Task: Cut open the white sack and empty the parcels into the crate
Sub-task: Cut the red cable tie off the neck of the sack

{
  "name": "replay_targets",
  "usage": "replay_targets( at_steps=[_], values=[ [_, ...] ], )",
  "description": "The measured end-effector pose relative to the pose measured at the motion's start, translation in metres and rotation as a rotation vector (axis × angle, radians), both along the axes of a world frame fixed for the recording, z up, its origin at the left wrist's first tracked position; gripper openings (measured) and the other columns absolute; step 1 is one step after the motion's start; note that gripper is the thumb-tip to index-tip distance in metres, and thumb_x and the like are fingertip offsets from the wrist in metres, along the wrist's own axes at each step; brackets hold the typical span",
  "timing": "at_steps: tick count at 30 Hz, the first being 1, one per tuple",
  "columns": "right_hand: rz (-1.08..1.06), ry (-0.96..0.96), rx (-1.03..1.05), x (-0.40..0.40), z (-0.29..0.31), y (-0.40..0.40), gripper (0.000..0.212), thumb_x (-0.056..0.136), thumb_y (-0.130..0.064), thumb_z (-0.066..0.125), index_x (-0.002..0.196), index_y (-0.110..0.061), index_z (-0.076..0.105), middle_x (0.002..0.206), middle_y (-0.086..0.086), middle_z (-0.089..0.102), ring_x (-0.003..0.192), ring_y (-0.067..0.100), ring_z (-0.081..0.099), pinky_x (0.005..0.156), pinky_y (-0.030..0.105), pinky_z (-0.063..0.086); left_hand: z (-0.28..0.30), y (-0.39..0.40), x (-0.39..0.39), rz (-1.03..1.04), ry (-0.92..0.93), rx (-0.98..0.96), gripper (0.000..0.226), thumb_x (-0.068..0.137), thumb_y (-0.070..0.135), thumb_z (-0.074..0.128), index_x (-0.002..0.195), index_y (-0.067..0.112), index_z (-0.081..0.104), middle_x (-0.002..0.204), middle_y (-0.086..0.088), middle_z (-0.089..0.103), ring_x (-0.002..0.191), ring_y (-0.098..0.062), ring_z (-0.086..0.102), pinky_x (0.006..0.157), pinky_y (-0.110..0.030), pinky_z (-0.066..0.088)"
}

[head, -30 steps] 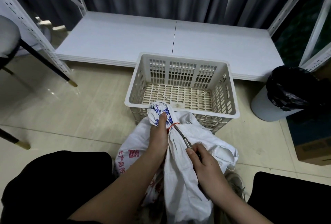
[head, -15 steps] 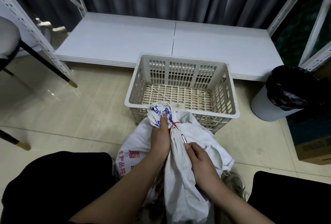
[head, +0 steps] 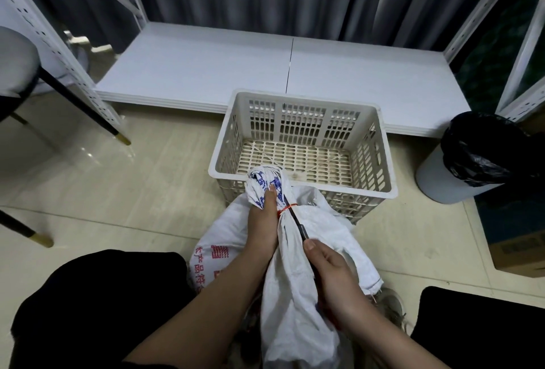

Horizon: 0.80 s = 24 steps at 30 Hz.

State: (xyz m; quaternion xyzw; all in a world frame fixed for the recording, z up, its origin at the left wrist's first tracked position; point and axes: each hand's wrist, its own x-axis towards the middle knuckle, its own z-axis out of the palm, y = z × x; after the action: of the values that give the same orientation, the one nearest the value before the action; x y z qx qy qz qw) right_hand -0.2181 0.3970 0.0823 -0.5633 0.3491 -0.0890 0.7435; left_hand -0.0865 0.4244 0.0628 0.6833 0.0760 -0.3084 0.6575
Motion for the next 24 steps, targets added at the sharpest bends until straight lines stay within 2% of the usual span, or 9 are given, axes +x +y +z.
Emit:
replay_targets(
  at_steps=[2,4,7,9,12,15,20,22,24],
  values=[
    [-0.034,-0.009,-0.027,0.000,-0.005,0.000,0.036,0.093,-0.036,0.055,0.084,-0.003,0.065,0.082,0.012,0.066,0.082,0.022,0.059,0.082,0.037,0.044,-0.001,-0.001,0.000,-0.001,0.004,-0.005,0.032,0.098,0.036,0.046,0.107,0.012,0.065,0.102,-0.006,0.070,0.099,-0.023,0.064,0.095,-0.038,0.049],
    [-0.036,0.016,-0.055,-0.002,-0.010,0.000,0.029,0.098,-0.022,0.048,0.080,-0.008,0.066,0.083,0.007,0.069,0.084,0.016,0.061,0.088,0.036,0.044,-0.001,-0.001,0.000,-0.005,0.009,-0.010,0.035,0.099,0.036,0.045,0.110,0.010,0.065,0.106,-0.009,0.070,0.101,-0.025,0.065,0.096,-0.040,0.049],
    [-0.013,0.027,-0.097,-0.003,-0.013,-0.001,0.028,0.097,-0.029,0.050,0.083,-0.010,0.065,0.088,0.015,0.068,0.087,0.022,0.061,0.090,0.039,0.045,-0.002,-0.002,0.001,-0.013,-0.005,-0.028,0.030,0.100,0.034,0.044,0.112,0.014,0.063,0.110,-0.008,0.069,0.102,-0.022,0.064,0.096,-0.037,0.048],
    [-0.008,0.034,-0.112,-0.004,-0.013,-0.003,0.030,0.096,-0.032,0.050,0.084,-0.008,0.066,0.089,0.017,0.068,0.087,0.021,0.061,0.087,0.033,0.046,0.001,-0.003,-0.001,-0.035,-0.016,-0.042,0.032,0.098,0.037,0.045,0.114,0.015,0.062,0.112,-0.006,0.069,0.104,-0.021,0.063,0.099,-0.038,0.047],
    [-0.013,0.061,-0.114,-0.003,-0.012,-0.008,0.028,0.099,-0.019,0.045,0.083,-0.011,0.066,0.074,-0.005,0.069,0.074,0.002,0.062,0.069,0.007,0.044,-0.001,-0.004,-0.005,-0.043,-0.034,-0.085,0.041,0.093,0.044,0.048,0.122,0.018,0.058,0.112,0.002,0.067,0.106,-0.017,0.062,0.098,-0.034,0.045],
    [0.009,0.096,-0.097,0.000,-0.010,-0.013,0.029,0.100,-0.020,0.044,0.081,-0.021,0.066,0.071,-0.014,0.068,0.067,-0.008,0.061,0.063,0.001,0.042,-0.001,-0.004,-0.006,-0.037,-0.116,-0.053,0.024,0.100,0.031,0.043,0.120,0.023,0.054,0.104,0.008,0.063,0.096,-0.010,0.059,0.089,-0.024,0.041],
    [-0.005,0.108,-0.091,0.007,-0.007,-0.014,0.029,0.100,-0.024,0.042,0.084,-0.020,0.066,0.080,-0.010,0.068,0.077,0.002,0.061,0.065,0.003,0.044,-0.004,-0.005,-0.007,-0.038,-0.187,-0.048,0.024,0.102,0.028,0.040,0.124,0.026,0.049,0.106,0.013,0.056,0.101,-0.008,0.053,0.089,-0.020,0.034],
    [0.018,0.126,-0.097,0.009,-0.005,-0.014,0.032,0.100,-0.026,0.042,0.091,-0.009,0.067,0.084,-0.002,0.068,0.079,0.008,0.061,0.071,0.011,0.045,-0.005,-0.005,-0.006,-0.049,-0.194,-0.049,0.023,0.102,0.029,0.040,0.123,0.027,0.049,0.108,0.011,0.057,0.104,-0.010,0.053,0.091,-0.022,0.035],
    [0.021,0.124,-0.097,0.010,-0.002,-0.013,0.032,0.100,-0.026,0.041,0.093,-0.007,0.066,0.088,0.004,0.067,0.082,0.012,0.060,0.077,0.019,0.045,-0.006,-0.005,-0.005,-0.067,-0.182,-0.053,0.029,0.102,0.029,0.040,0.128,0.023,0.050,0.113,0.009,0.058,0.107,-0.012,0.055,0.094,-0.025,0.038]
  ],
)
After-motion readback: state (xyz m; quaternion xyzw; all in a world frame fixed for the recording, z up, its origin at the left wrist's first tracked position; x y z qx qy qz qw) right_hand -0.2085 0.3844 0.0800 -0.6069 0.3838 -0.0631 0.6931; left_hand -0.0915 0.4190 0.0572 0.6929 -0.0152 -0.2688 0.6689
